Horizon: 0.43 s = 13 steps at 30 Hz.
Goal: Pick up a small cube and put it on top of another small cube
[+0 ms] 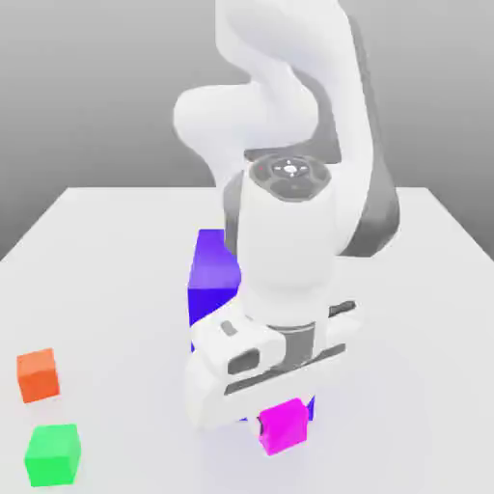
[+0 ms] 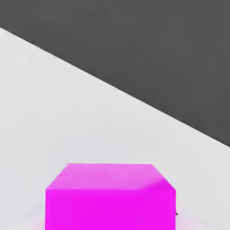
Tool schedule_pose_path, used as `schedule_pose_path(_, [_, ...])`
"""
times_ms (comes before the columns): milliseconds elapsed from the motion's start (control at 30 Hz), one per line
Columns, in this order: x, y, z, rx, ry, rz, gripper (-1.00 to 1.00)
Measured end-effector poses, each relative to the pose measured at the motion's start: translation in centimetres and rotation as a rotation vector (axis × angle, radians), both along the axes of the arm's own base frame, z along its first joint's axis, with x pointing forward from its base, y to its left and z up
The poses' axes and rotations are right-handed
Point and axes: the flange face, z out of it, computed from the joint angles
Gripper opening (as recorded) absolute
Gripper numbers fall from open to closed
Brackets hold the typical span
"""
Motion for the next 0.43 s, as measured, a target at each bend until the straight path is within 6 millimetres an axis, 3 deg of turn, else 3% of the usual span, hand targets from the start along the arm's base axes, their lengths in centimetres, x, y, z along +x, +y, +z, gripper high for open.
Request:
schedule_pose_path(133, [-1.2, -9.9, 0.7, 0.003, -0.006, -0.265, -1.0])
schedule_pose_path(200, [-2.1, -14.9, -0.7, 0.005, -0.01, -0.398, -1.0])
schedule_pose_path(233, [-2.5, -17.4, -2.3, 0.005, -0.012, -0.464, -1.0])
schedule_pose_path(267, [-2.9, -18.7, -3.6, 0.005, -0.013, -0.498, 1.0])
schedule_pose_path(433, [-2.9, -18.7, -3.6, 0.005, -0.013, -0.498, 1.0])
